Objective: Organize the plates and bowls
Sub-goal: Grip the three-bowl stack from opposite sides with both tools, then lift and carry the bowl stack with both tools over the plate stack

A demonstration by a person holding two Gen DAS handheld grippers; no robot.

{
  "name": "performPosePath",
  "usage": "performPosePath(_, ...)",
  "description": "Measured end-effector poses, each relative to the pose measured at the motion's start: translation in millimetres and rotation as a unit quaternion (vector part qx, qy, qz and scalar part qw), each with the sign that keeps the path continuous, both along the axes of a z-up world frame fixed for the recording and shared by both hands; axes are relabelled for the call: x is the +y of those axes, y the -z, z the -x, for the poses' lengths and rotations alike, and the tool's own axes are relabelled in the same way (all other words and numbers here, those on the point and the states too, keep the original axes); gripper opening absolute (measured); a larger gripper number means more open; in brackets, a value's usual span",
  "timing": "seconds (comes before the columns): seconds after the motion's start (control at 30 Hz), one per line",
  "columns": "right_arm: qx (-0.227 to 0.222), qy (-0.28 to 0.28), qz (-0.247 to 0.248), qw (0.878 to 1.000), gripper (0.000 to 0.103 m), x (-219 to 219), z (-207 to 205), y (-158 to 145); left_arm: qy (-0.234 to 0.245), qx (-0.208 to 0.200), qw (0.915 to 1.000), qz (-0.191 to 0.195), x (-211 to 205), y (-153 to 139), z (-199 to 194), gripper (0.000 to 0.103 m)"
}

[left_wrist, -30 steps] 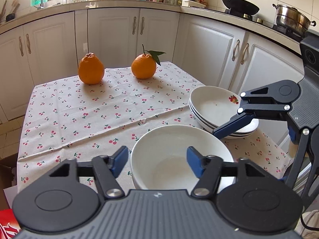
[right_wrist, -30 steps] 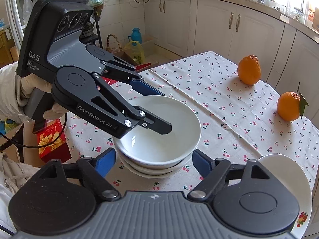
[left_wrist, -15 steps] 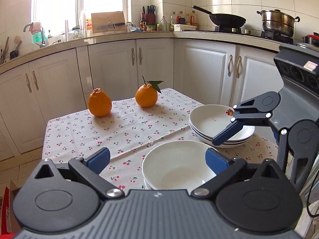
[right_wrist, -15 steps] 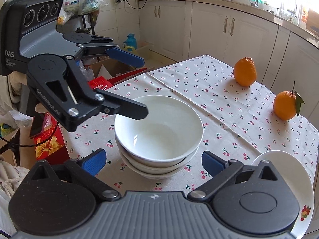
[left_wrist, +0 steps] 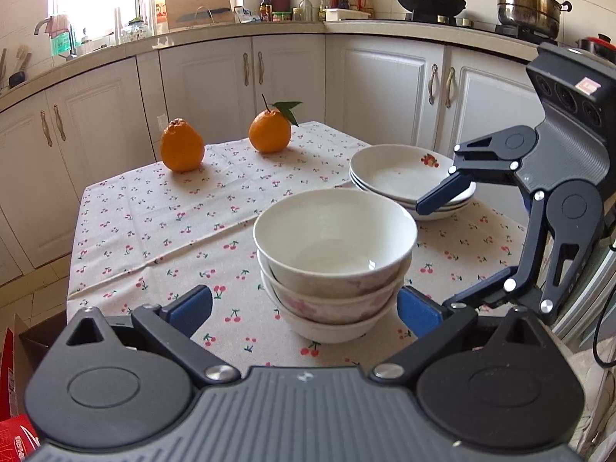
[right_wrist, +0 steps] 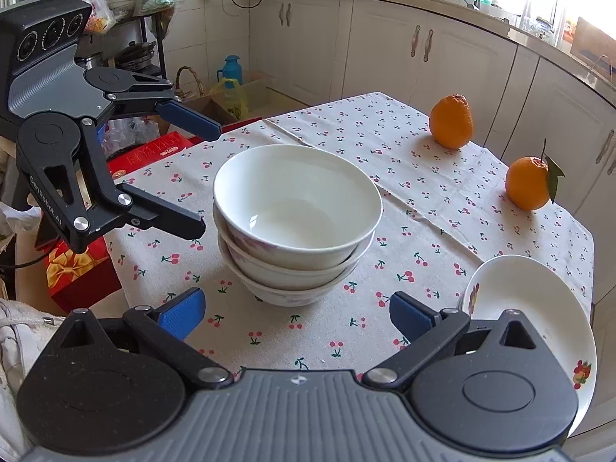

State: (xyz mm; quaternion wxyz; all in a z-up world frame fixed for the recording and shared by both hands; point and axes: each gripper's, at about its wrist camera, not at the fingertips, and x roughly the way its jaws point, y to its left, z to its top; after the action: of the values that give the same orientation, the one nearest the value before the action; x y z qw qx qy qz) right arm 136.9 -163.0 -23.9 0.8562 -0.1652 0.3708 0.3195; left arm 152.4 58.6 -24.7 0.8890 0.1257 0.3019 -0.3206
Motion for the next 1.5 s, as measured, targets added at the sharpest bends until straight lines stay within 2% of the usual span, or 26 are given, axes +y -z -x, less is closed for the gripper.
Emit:
performPosePath(0.27, 0.007, 0.005, 0.005, 1.000, 0.103, -1, -1, 15, 0.026, 0.010, 0.9992, -0.028, -5, 24, 0, 0.102)
performPosePath(0.8, -0.001, -0.029, 0.010, 1.000, 0.103, 5, -25, 34, 0.089, 0.014, 0.9938, -0.065, -16, 44, -24, 0.099)
performPosePath(1.13, -0.002, -0.097, 0.040, 0.995, 0.103, 18, -38, 33, 0.144, 0.022, 0.9868, -0.070, -17, 39, -35, 0.098)
performPosePath(1.5, 0.009, -0.149, 0.057, 0.987, 0.102, 26, -49, 30, 0.167, 0.029, 0.9828, -0.074, -17, 44, -41, 0.096)
